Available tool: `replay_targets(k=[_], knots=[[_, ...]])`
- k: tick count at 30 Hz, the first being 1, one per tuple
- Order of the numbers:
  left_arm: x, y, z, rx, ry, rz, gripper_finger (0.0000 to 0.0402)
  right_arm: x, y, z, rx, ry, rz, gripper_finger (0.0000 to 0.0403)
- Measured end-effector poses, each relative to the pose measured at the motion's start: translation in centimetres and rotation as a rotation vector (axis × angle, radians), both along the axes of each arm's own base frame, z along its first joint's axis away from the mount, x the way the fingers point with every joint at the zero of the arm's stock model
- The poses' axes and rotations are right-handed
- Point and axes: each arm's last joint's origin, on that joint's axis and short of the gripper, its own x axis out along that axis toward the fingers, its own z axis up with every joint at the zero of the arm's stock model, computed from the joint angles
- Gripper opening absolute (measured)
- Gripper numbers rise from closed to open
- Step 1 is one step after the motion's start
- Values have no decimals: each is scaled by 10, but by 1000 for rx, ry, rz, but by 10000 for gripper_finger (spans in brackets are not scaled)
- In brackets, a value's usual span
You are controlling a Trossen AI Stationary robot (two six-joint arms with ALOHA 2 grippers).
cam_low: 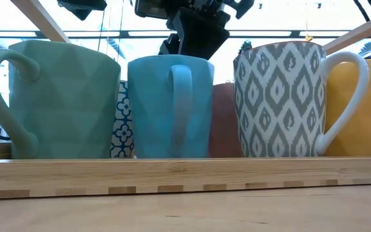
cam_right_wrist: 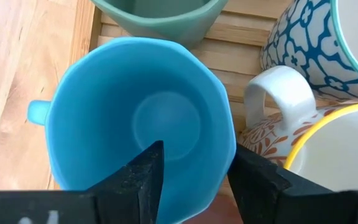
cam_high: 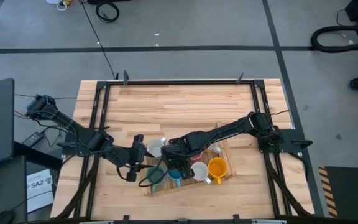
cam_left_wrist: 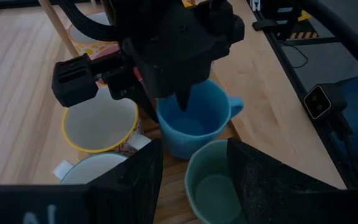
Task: Place coffee mugs
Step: Put the blue mug on the shelf, then return to Home Position
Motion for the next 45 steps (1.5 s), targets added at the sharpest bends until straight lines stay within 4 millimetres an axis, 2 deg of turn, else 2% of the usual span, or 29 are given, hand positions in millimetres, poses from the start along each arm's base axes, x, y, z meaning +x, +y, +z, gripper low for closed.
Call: replay_targets(k=[9, 13, 26, 33, 38, 45], knots=[[0, 0, 0, 0, 0, 0, 185, -3, -1, 0, -15, 29, 14, 174], [0, 0, 0, 0, 0, -1, 185, -5, -1, 10, -22, 45, 13, 174], [0, 0, 0, 0, 0, 0, 185, -4, -2, 67, -37, -40, 35, 174], [0, 0, 0, -1, -1, 0, 185, -9, -3, 109, -19, -111, 27, 174], [0, 0, 0, -2, -3, 0, 185, -29, -7, 135, -14, -118, 2, 174], [1, 0, 1, -8, -14, 0, 185, -81, -13, 184, -165, -183, -129, 174]])
